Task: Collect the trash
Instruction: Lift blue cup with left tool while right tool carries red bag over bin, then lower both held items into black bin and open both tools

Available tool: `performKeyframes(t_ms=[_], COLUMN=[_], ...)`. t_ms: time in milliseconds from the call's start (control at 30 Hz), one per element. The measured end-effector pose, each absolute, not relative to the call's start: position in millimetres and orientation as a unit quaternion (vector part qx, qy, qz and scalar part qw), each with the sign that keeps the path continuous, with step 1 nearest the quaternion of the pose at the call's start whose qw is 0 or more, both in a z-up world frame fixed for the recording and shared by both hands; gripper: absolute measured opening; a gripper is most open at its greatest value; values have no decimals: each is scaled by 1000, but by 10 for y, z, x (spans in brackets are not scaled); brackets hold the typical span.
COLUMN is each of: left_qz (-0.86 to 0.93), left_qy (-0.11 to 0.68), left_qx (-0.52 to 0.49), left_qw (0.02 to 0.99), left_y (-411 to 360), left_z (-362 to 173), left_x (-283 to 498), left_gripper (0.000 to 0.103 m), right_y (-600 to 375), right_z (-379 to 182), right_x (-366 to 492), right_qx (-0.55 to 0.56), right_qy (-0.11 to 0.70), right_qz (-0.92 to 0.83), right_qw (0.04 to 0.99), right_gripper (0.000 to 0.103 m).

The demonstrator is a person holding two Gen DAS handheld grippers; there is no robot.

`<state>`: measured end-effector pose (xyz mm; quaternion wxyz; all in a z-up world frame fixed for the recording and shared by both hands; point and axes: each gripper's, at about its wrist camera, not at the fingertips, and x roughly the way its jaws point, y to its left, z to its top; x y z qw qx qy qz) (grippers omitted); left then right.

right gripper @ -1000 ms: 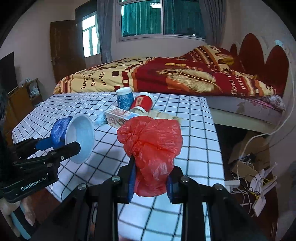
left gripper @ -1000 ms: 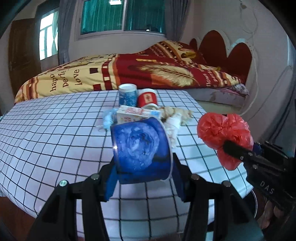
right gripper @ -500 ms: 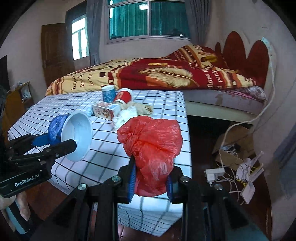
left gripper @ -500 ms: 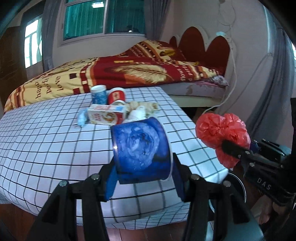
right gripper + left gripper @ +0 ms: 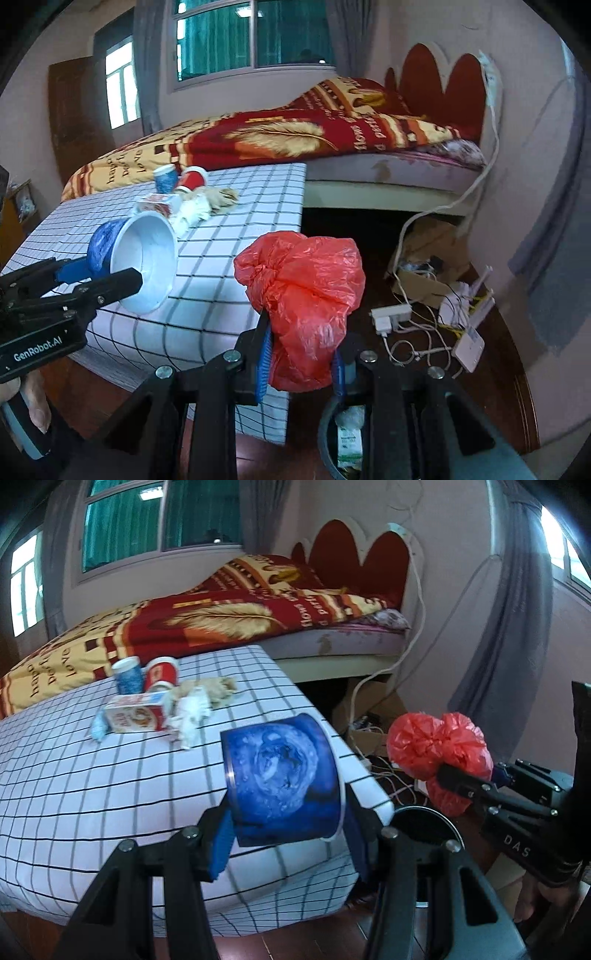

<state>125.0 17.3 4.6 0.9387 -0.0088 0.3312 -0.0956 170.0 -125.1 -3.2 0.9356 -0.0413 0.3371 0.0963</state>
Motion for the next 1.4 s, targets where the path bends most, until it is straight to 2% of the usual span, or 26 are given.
performKeyframes(t_ms=[400, 733, 1400], left_qz=[-152, -200, -266], left_qy=[339, 356, 444], left_qx=[14, 23, 51], left_qw=[928, 913, 854], left_y=[-435, -895, -1591], left_z=[12, -167, -957], left_x=[1218, 1216, 1368], left_gripper=[53, 53, 53], right_y=[-1790, -2365, -3030], right_z=[-123, -448, -1255], right_x=[1529, 1368, 1205], right_qx=[-22, -4, 33], right_qy=[349, 387, 467], right_qz=[53, -2, -16], right_qw=[935, 922, 883], right_gripper=[29, 29, 29])
